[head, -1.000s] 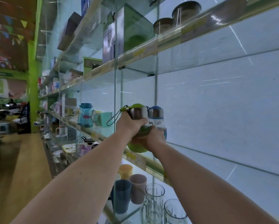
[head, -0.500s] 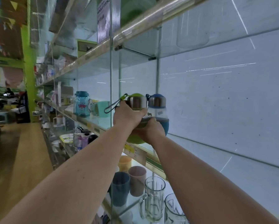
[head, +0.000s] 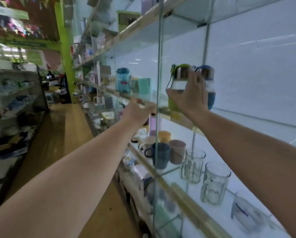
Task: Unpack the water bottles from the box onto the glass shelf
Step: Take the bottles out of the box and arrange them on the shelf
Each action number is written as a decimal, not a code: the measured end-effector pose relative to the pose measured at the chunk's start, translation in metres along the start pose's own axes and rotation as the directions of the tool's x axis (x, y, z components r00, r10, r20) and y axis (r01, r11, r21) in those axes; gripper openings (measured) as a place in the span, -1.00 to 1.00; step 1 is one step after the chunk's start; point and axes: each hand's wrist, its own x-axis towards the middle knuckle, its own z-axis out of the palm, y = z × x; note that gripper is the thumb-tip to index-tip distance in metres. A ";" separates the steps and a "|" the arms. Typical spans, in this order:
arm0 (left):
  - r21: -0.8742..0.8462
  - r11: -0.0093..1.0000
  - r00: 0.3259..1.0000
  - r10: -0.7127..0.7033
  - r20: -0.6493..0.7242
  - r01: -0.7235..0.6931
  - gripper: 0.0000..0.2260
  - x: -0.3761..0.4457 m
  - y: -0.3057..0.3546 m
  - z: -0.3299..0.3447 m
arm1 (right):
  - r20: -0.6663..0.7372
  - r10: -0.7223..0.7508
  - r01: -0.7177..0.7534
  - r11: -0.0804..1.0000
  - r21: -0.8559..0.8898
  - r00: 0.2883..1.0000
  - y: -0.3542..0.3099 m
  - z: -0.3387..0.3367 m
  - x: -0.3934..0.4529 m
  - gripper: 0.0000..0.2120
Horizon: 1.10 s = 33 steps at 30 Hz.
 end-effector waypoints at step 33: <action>0.154 0.415 0.392 -0.906 0.159 0.897 -0.60 -0.363 -0.510 0.139 | 0.839 0.542 -0.450 0.759 -0.470 0.037 0.225 0.258 -0.565 -0.34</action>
